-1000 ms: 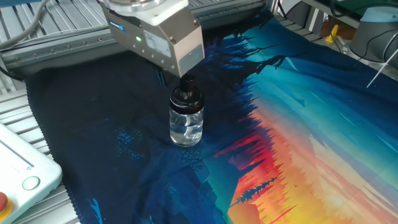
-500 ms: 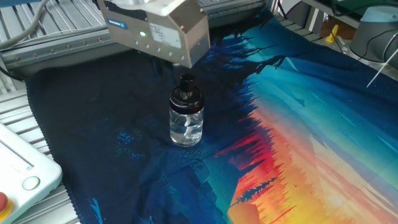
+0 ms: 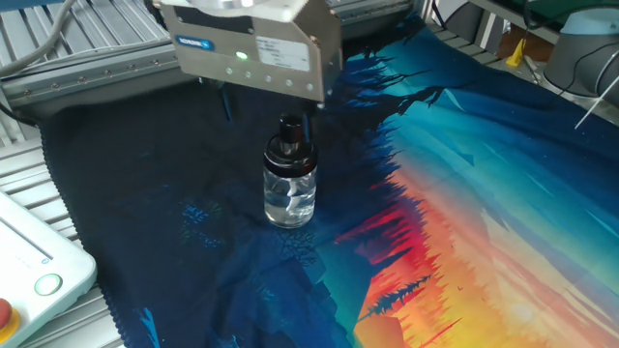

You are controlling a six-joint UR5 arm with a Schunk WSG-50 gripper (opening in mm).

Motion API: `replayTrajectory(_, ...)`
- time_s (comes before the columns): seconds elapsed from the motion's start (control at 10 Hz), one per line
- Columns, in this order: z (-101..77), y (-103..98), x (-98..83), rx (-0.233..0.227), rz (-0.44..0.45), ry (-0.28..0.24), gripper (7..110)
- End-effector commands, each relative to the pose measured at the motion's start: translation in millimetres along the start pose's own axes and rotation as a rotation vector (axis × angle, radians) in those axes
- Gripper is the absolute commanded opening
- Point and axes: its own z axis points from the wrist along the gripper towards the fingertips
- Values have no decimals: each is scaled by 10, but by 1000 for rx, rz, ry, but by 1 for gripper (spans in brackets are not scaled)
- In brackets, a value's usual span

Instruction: Screw the lid onto the jar

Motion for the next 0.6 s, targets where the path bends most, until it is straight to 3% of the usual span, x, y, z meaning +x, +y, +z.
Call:
replayTrajectory(0.0,34,47,38,20,-51,-8,88)
replayTrajectory(0.1,36,36,74,41,-67,4,44)
replayTrajectory(0.3,120,63,62,80,-33,-15,44)
replayTrajectory(0.5,188,107,89,59,-73,-43,44)
